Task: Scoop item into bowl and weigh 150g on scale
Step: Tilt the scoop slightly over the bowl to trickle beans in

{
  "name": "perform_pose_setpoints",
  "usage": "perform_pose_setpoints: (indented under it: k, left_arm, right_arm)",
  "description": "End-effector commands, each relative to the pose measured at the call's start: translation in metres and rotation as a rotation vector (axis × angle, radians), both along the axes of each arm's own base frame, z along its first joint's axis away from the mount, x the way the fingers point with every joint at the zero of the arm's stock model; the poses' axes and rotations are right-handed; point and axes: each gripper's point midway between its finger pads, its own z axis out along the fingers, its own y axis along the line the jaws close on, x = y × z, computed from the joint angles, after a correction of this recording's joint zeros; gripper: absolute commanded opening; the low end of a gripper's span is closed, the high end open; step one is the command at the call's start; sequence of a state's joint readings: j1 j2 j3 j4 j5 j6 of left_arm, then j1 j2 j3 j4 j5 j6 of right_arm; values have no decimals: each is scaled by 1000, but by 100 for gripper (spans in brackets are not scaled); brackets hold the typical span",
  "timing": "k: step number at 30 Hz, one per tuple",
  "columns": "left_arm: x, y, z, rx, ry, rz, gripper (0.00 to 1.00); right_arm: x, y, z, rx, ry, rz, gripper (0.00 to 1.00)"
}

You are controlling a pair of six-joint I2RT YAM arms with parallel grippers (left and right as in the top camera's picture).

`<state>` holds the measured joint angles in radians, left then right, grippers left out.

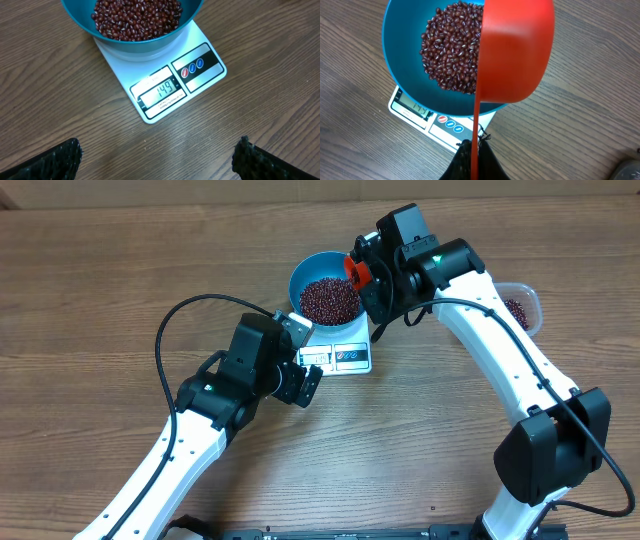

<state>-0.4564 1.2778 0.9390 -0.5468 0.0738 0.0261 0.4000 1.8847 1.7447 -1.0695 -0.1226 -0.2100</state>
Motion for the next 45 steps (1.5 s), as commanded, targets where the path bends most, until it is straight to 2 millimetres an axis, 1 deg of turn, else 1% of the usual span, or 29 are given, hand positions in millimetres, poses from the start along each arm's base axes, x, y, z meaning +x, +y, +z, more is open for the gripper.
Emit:
perform_pose_setpoints:
  k: [1,27,35,45]
  left_arm:
    - [1,3,-3,10,3,5,100]
    - [1,2,-3,10,3,5,100]
    - [1,2,-3,10,3,5,100]
    - [1,2,-3,10,3,5,100]
  right_arm:
    - [7,4,10,3,-36,7,4]
    - [7,4,10,3,-38,8,4]
    - [7,4,10,-5,-46,31,4]
    - [7,4,10,-35,-71,111,4]
